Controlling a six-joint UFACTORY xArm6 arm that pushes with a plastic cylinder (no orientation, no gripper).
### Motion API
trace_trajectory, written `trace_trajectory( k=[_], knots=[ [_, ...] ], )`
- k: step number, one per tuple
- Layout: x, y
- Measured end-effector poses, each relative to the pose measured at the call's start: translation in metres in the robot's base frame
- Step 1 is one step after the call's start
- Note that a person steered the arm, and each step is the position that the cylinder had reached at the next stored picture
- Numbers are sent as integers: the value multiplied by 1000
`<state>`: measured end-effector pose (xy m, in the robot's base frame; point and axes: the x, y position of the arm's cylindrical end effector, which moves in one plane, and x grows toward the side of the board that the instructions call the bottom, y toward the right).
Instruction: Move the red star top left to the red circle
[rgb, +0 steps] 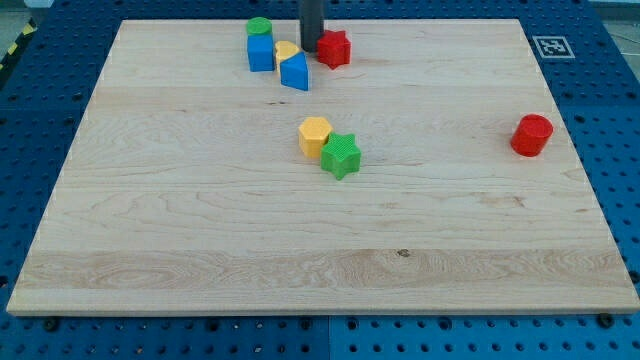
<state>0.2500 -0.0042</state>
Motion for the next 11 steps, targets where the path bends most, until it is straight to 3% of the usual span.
trace_trajectory(
  k=[1,3,6,9,11],
  knots=[
    [5,25],
    [60,82],
    [62,161],
    [113,177],
    [114,188]
  ],
)
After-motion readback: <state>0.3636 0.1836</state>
